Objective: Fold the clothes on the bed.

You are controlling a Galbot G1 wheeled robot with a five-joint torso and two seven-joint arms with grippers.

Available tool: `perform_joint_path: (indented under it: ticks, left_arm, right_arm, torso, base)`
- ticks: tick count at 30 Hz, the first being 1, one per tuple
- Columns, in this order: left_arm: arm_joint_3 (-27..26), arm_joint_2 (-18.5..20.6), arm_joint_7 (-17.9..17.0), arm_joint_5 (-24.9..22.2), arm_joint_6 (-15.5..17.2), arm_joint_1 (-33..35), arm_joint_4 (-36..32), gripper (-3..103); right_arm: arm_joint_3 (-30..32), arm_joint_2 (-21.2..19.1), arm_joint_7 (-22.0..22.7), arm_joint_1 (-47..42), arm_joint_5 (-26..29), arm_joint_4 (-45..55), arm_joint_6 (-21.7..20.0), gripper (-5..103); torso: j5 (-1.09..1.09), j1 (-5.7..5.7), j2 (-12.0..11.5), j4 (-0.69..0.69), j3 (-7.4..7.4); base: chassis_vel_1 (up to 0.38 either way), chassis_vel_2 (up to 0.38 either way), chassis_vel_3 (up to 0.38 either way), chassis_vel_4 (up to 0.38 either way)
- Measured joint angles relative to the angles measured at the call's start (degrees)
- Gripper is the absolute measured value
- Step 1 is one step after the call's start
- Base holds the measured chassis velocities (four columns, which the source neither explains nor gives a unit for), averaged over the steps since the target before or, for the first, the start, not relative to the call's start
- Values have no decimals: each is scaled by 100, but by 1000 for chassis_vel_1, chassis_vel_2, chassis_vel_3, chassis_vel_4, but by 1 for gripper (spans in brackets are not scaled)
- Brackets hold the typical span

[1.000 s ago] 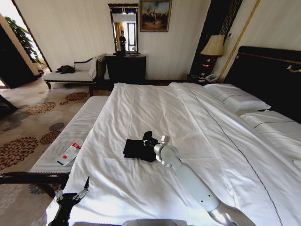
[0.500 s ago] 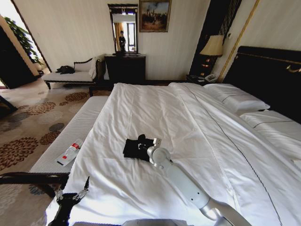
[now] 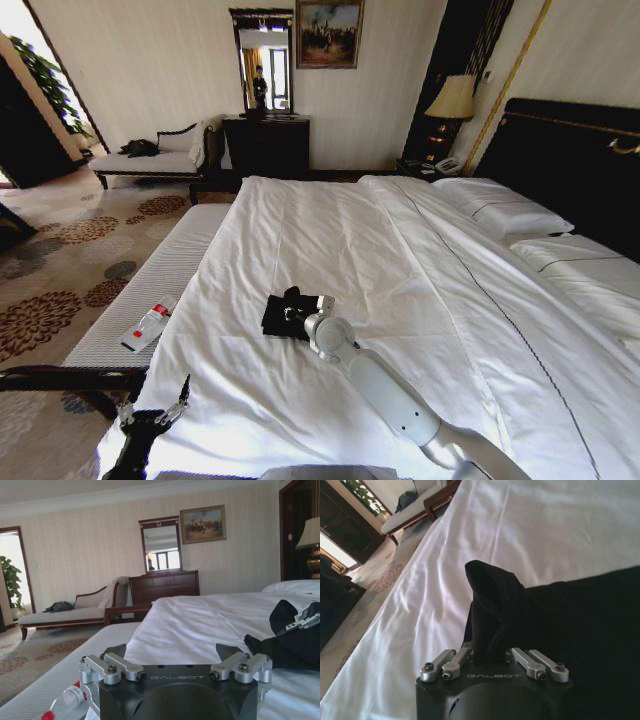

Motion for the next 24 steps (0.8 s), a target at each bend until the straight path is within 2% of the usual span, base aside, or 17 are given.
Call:
perform_joint_path:
  ticks: [1, 4, 5, 7, 9, 10, 11, 14, 16, 17, 18, 19, 20, 21, 22, 24]
  left_arm:
    - [0, 0, 0, 0, 0, 0, 0, 100]
    - [0, 0, 0, 0, 0, 0, 0, 100]
    - [0, 0, 0, 0, 0, 0, 0, 100]
    - [0, 0, 0, 0, 0, 0, 0, 100]
    - [0, 0, 0, 0, 0, 0, 0, 100]
    - [0, 0, 0, 0, 0, 0, 0, 100]
    - [0, -1, 0, 0, 0, 0, 0, 100]
    - [0, 0, 0, 0, 0, 0, 0, 100]
    - [0, 0, 0, 0, 0, 0, 0, 100]
    - [0, 0, 0, 0, 0, 0, 0, 100]
    - [0, 0, 0, 0, 0, 0, 0, 100]
    - [0, 0, 0, 0, 0, 0, 0, 100]
    - [0, 0, 0, 0, 0, 0, 0, 100]
    - [0, 0, 0, 0, 0, 0, 0, 100]
    - [0, 0, 0, 0, 0, 0, 0, 100]
    - [0, 0, 0, 0, 0, 0, 0, 100]
  right_arm:
    - [-36, 38, -66, 23, -195, -62, 79, 23]
    - [-93, 166, -170, 116, -480, -149, 190, 39]
    - [-123, 191, -178, 151, -515, -146, 201, 44]
    - [-153, 201, -185, 171, -545, -126, 204, 44]
    - [-237, 216, -189, 200, -627, 19, 234, 55]
    - [-237, 216, -189, 200, -627, 19, 234, 55]
    - [-258, 227, -195, 200, -657, 86, 260, 60]
    - [-233, 315, -363, 150, -807, 347, 535, 72]
    - [-124, 334, -603, 82, -1197, 330, 848, 83]
    - [-124, 334, -603, 82, -1197, 330, 848, 83]
    - [-63, 326, -756, 32, -1451, 222, 1051, 88]
    - [-39, 317, -820, 9, -1559, 165, 1138, 88]
    - [83, 276, -1146, -113, -2181, -145, 1540, 97]
    - [153, 263, -1282, -177, -2493, -307, 1703, 97]
    - [153, 263, -1282, -177, -2493, -307, 1703, 97]
    - [277, 271, -1525, -289, -3093, -672, 2010, 100]
  torso:
    - [0, 0, 1, 1, 0]
    - [0, 0, 0, 1, 0]
    - [0, 0, 0, 1, 0]
    - [0, 1, 0, 1, 0]
    - [0, 1, 0, 0, 0]
    - [0, 1, 0, 0, 0]
    - [0, 1, 0, 0, 0]
    - [0, 1, 0, 1, 0]
    - [0, 1, 1, 1, 0]
    - [0, 1, 1, 1, 0]
    - [0, 0, 1, 1, 0]
    - [0, 1, 0, 1, -1]
    - [0, 1, 1, 0, 0]
    - [0, 1, 0, 0, 0]
    - [0, 1, 0, 0, 0]
    - [0, 1, 0, -2, 0]
  base:
    - [0, 0, 0, 0]
    - [0, 0, 0, 0]
    - [0, 0, 0, 0]
    - [0, 0, 0, 0]
    - [0, 0, 0, 0]
    - [0, 0, 0, 0]
    - [0, 0, 0, 0]
    - [0, 0, 0, 0]
    - [0, 0, 0, 0]
    - [0, 0, 0, 0]
    - [0, 0, 0, 0]
    - [0, 0, 0, 0]
    - [0, 0, 0, 0]
    - [0, 0, 0, 0]
    - [0, 0, 0, 0]
    - [0, 0, 0, 0]
